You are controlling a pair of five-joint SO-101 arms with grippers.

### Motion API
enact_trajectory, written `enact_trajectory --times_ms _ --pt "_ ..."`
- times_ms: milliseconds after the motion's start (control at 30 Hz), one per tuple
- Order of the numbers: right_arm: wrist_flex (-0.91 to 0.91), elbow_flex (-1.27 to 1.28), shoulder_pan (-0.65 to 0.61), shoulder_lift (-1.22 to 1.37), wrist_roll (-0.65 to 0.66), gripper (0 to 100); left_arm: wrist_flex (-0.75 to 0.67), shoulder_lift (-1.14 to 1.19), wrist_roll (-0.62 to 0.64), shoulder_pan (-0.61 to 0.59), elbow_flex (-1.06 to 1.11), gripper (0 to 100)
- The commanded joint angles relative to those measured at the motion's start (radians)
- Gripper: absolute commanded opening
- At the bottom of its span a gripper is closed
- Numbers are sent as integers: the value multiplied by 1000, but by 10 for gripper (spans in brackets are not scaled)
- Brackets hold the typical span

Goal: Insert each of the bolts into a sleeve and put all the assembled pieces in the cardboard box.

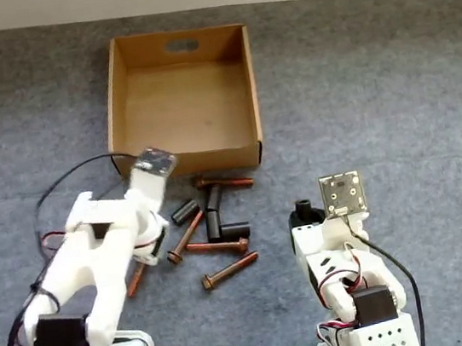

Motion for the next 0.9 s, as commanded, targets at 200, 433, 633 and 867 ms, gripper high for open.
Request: enact_trajectory --times_ms 200,433,633,867 --pt "2 -15 10 -15 -5 6 37 -71 -9 2 -67 9" --pt "-108 -71 -22 -15 -3 6 192 -447 -3 4 -159 9" --pt "-338 -73 -127 -15 -2 6 72 -736 210 38 -134 9" --pt "-562 -74 -188 -13 -2 6 -215 -914 368 130 45 9"
